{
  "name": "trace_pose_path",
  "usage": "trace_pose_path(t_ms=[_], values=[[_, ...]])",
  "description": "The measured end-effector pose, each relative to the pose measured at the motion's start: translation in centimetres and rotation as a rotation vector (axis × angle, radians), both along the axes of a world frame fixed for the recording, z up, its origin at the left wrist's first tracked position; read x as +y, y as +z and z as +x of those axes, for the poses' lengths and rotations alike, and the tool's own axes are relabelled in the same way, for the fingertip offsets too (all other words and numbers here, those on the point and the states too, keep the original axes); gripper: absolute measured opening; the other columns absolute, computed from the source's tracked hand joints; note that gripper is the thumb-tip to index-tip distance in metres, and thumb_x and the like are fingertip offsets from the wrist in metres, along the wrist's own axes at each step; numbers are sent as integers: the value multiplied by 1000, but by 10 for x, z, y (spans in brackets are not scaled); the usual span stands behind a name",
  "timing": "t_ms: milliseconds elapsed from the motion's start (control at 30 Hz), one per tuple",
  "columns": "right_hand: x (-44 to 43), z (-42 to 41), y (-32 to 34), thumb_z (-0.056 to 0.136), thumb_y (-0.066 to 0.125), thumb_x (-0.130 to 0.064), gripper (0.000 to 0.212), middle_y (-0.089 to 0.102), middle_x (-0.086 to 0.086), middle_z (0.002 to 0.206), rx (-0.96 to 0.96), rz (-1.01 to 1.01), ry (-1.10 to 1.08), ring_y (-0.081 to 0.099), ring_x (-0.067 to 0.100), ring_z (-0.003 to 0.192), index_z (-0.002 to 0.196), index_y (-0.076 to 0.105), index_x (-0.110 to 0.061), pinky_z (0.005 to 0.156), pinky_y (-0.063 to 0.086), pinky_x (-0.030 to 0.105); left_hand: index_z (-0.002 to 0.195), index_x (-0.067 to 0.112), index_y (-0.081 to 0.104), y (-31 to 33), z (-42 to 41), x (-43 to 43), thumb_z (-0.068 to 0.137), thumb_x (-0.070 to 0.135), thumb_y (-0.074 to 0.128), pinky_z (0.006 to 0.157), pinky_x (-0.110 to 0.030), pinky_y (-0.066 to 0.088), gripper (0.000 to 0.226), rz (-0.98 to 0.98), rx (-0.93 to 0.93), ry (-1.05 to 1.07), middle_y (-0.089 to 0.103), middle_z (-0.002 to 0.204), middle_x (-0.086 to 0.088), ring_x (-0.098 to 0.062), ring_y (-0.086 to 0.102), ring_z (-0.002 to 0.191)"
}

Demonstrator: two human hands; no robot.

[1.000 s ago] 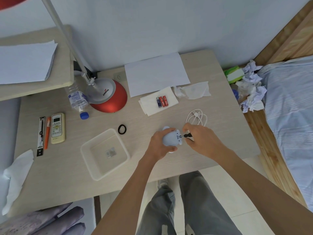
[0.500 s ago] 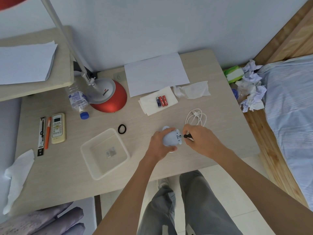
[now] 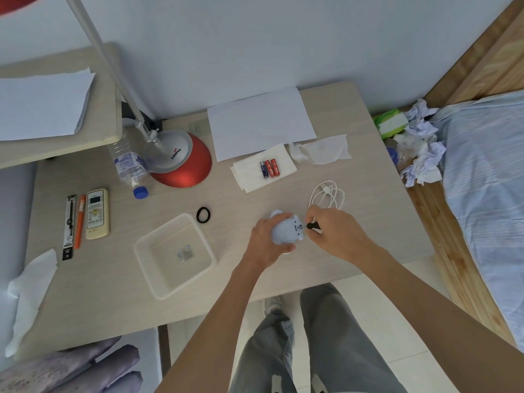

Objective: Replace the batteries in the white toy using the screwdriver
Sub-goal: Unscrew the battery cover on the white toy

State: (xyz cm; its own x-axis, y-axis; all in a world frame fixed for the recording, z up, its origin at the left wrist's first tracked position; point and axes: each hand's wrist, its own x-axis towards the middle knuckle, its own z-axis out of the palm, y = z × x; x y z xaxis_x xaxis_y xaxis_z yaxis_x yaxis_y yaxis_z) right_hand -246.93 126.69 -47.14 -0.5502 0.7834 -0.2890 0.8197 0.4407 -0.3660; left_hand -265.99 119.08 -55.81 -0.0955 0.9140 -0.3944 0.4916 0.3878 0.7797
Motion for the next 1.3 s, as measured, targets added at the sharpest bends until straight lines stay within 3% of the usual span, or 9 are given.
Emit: trace_pose_path(t_ms=[100, 233, 467, 600, 700, 833, 967, 1067, 1300], values=[[1, 1, -1, 102, 63, -31, 12, 72, 0, 84, -23, 24, -2, 68, 22, 74, 103, 64, -19, 70, 59, 43, 145, 41, 58, 0, -1, 1, 72, 30, 96, 93, -37, 53, 83, -10, 4, -3, 56, 134, -4, -24, 55, 116], [2, 1, -5, 103, 62, -41, 27, 68, 1, 77, -46, 56, -16, 64, 22, 69, 97, 67, -15, 67, 58, 41, 146, 38, 58, -1, -1, 2, 74, 28, 96, 88, -25, 45, 82, -13, 8, -7, 55, 136, -4, -22, 54, 117], [-1, 2, -4, 102, 65, -30, 25, 74, 1, 96, 12, -12, -1, 71, 24, 84, 124, 58, -21, 73, 59, 40, 147, 36, 58, 1, 0, 2, 74, 27, 97, 91, -29, 46, 83, -22, 13, -1, 54, 139, -6, -23, 53, 120], [1, 4, -8, 103, 63, -27, 10, 71, 2, 88, -16, 11, 6, 68, 23, 77, 109, 61, -19, 71, 58, 40, 147, 37, 57, 3, -1, 1, 75, 26, 96, 89, -25, 42, 83, -25, 13, -4, 53, 137, -5, -21, 52, 117], [1, 6, -10, 103, 63, -39, 23, 69, 0, 80, -10, 42, -15, 64, 22, 73, 100, 65, -17, 68, 57, 42, 148, 38, 56, 4, -1, 1, 75, 28, 96, 87, -22, 42, 84, -20, 24, -13, 52, 136, -6, -20, 51, 116], [-2, 11, -10, 104, 61, -44, 28, 67, -3, 77, 28, 52, -48, 62, 19, 68, 98, 68, -17, 63, 54, 36, 151, 36, 53, 2, -1, -5, 79, 31, 94, 95, -29, 50, 84, 1, 41, -12, 45, 136, -7, -20, 48, 118], [-5, 26, -7, 109, 57, -37, 18, 56, -11, 68, 211, 49, -227, 56, 12, 60, 104, 63, -20, 59, 50, 37, 151, 38, 51, -1, -4, -14, 81, 30, 94, 103, -33, 54, 82, 60, 64, -9, 41, 136, -4, -19, 47, 119], [-2, 44, -9, 110, 54, -29, 13, 59, -4, 72, 289, 90, -437, 59, 17, 63, 109, 56, -16, 59, 50, 40, 152, 38, 52, -1, -6, -17, 83, 30, 92, 106, -40, 52, 81, 74, 90, -12, 44, 138, -7, -25, 47, 125], [10, 72, -54, 106, 60, -23, 11, 68, 5, 90, 168, 105, -766, 65, 27, 78, 111, 54, -15, 68, 55, 42, 150, 35, 56, 4, -10, -19, 83, 34, 91, 100, -32, 39, 75, 85, 153, -3, 52, 135, -7, -25, 42, 125]])
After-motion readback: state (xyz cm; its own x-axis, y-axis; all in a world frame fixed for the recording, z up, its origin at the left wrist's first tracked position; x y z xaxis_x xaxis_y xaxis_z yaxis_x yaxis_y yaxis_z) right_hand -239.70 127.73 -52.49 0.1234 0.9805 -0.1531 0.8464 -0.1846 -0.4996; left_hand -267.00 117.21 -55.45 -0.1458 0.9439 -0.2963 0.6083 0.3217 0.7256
